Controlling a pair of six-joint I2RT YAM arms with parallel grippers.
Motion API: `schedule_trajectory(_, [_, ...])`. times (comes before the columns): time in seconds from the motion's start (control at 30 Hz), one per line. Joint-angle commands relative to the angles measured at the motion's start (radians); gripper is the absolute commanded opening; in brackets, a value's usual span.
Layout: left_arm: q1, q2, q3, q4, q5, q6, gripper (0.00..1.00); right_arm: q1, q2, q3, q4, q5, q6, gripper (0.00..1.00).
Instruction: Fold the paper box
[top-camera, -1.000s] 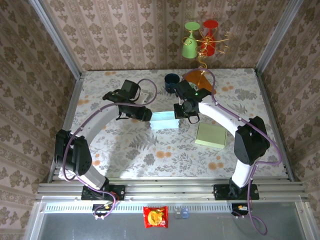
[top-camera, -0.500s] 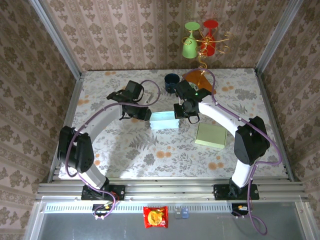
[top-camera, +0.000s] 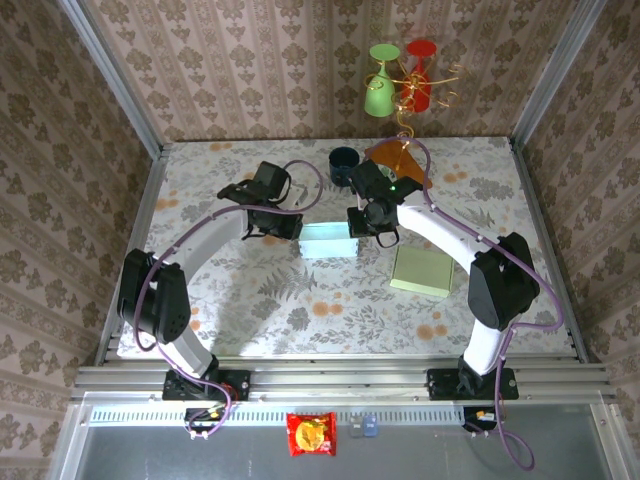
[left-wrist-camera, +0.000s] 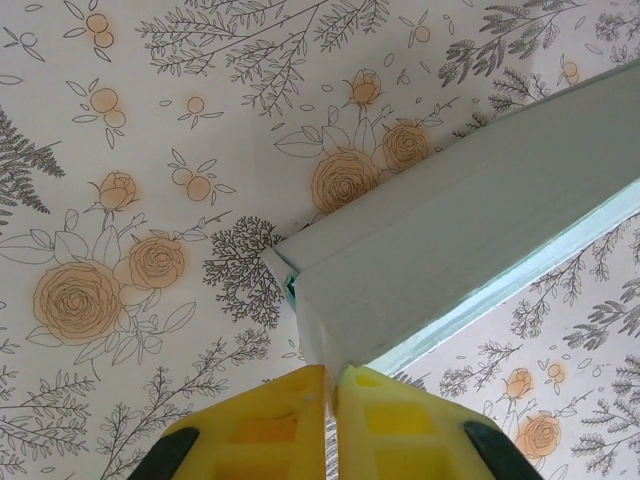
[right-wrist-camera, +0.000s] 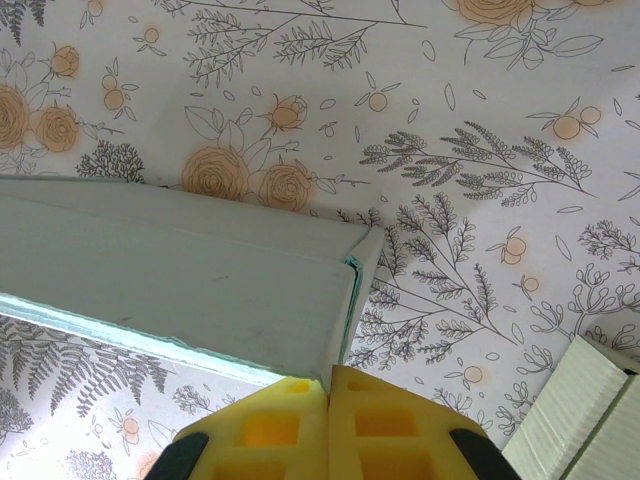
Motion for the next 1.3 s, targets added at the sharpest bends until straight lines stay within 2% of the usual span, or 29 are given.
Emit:
schedule_trajectory(0.0, [-0.003,0.011,0.009,0.008,0.002,-0.041,0.09,0.005,-0.005,0.021,-0.014,-0.007,0.013,0.0])
schedule_trajectory(0.53, [-0.011,0.013,0.015,0.013,0.043,-0.269,0.04,0.005,-0.001,0.017,-0.007,-0.01,0.026,0.0])
schedule_trajectory(1.27, [0.032,0.073,0.101,-0.086,0.15,-0.413,0.04,0.006,0.007,0.024,-0.008,-0.007,0.023,0.0])
